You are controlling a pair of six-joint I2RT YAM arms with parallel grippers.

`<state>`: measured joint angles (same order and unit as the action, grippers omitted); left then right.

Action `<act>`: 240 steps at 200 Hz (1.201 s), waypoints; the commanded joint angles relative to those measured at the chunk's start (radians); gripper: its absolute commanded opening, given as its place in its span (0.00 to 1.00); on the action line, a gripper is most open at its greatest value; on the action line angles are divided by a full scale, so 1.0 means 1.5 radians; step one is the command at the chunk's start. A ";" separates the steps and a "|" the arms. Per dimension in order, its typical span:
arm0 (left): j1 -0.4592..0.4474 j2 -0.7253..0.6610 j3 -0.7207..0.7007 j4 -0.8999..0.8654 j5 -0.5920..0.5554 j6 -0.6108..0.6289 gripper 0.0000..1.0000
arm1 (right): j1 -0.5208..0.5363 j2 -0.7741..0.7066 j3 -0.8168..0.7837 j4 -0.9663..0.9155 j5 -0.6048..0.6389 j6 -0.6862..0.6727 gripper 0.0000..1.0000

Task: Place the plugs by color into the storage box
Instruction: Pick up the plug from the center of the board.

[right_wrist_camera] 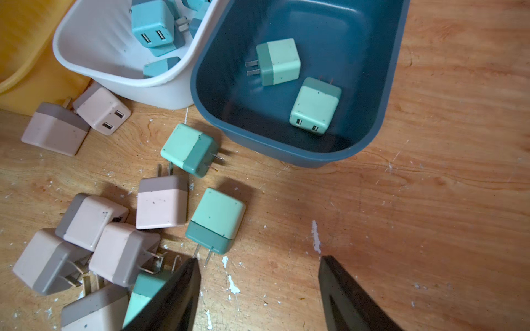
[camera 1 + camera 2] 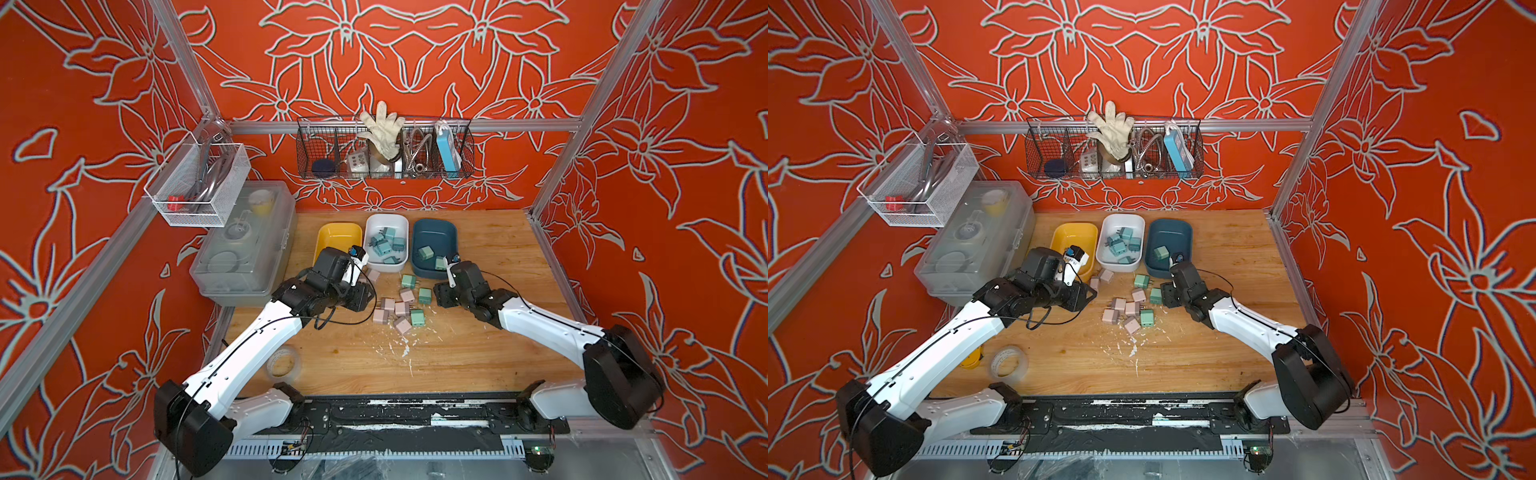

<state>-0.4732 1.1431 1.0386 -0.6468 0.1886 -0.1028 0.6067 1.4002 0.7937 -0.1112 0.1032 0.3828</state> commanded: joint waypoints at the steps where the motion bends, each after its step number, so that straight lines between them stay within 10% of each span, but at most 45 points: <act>1: -0.002 -0.014 -0.006 0.001 0.039 0.037 0.51 | 0.002 0.027 0.033 -0.024 -0.027 0.036 0.71; 70: -0.002 -0.049 -0.051 0.029 0.159 0.078 0.52 | 0.014 0.119 0.079 -0.035 -0.060 0.067 0.70; 240: 0.001 -0.086 -0.070 0.033 0.100 0.093 0.50 | 0.043 0.252 0.135 -0.066 -0.040 0.042 0.50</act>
<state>-0.4732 1.0382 0.9329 -0.6090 0.3534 0.0265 0.6628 1.7611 0.9894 -0.1890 0.0227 0.4530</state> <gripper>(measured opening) 0.497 0.538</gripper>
